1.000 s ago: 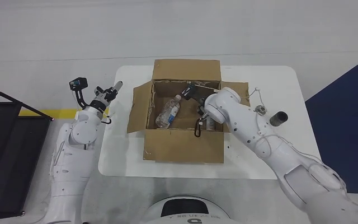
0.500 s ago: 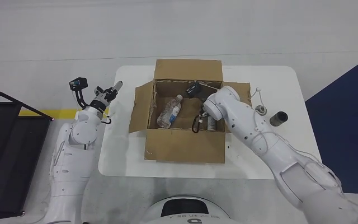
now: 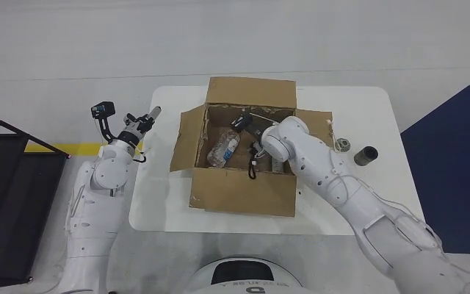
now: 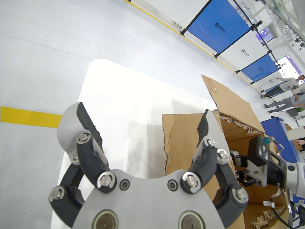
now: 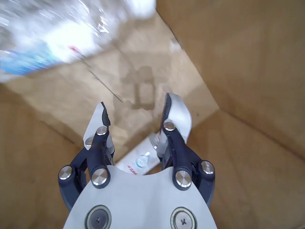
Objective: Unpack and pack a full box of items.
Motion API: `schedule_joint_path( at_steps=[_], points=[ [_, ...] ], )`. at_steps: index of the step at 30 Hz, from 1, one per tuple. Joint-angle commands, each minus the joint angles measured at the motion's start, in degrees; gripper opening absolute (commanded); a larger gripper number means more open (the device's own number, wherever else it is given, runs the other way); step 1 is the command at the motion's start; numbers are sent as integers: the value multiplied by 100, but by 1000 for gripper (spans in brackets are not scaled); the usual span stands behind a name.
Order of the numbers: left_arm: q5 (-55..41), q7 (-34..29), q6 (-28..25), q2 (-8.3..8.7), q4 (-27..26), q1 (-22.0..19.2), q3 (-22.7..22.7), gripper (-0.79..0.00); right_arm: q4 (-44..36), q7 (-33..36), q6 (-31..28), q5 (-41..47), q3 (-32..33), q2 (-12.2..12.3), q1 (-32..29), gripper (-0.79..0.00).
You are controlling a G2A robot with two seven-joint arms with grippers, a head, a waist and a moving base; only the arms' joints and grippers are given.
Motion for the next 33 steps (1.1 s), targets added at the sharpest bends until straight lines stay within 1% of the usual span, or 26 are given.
schedule_joint_path(
  at_steps=[1, 2, 3, 6, 7, 9, 11, 14, 15, 17, 19, 21, 25, 26, 27, 30, 33],
  points=[
    [0, 0, 0, 0, 0, 0, 0, 0, -227, -99, -14, -69, 197, 66, -103, -317],
    [0, 0, 0, 0, 0, 0, 0, 0, -329, -76, 22, -167, 282, 102, -162, -329],
    [0, 0, 0, 0, 0, 0, 0, 0, -430, -7, 58, -267, 354, 136, -225, -320],
    [0, 0, 0, 0, 0, 0, 0, 0, -709, 356, 274, -664, 509, 223, -414, -188],
    [0, 0, 0, 0, 0, 0, 0, 0, -782, 499, 337, -782, 541, 245, -475, -129],
    [0, 0, 0, 0, 0, 0, 0, 0, -915, 815, 422, -980, 568, 276, -585, -49],
    [0, 0, 0, 0, 0, 0, 0, 0, -1048, 1048, 479, -1091, 584, 291, -673, -43],
    [0, 0, 0, 0, 0, 0, 0, 0, -1045, 1285, 554, -1160, 580, 285, -742, -12],
    [0, 0, 0, 0, 0, 0, 0, 0, -1006, 1353, 574, -1163, 559, 272, -736, -31],
    [0, 0, 0, 0, 0, 0, 0, 0, -865, 1401, 587, -1104, 516, 236, -697, -43],
    [0, 0, 0, 0, 0, 0, 0, 0, -683, 1395, 549, -1006, 450, 188, -635, -92],
    [0, 0, 0, 0, 0, 0, 0, 0, -498, 1351, 540, -939, 377, 134, -552, -92],
    [0, 0, 0, 0, 0, 0, 0, 0, -269, 1175, 377, -627, 257, 22, -405, -197],
    [0, 0, 0, 0, 0, 0, 0, 0, -242, 1106, 313, -525, 251, 0, -375, -197],
    [0, 0, 0, 0, 0, 0, 0, 0, -240, 1045, 276, -495, 242, -18, -340, -271],
    [0, 0, 0, 0, 0, 0, 0, 0, -471, 624, 110, -203, 362, -36, -350, -403],
    [0, 0, 0, 0, 0, 0, 0, 0, -832, 415, 180, -316, 592, 23, -471, -397]
  ],
)
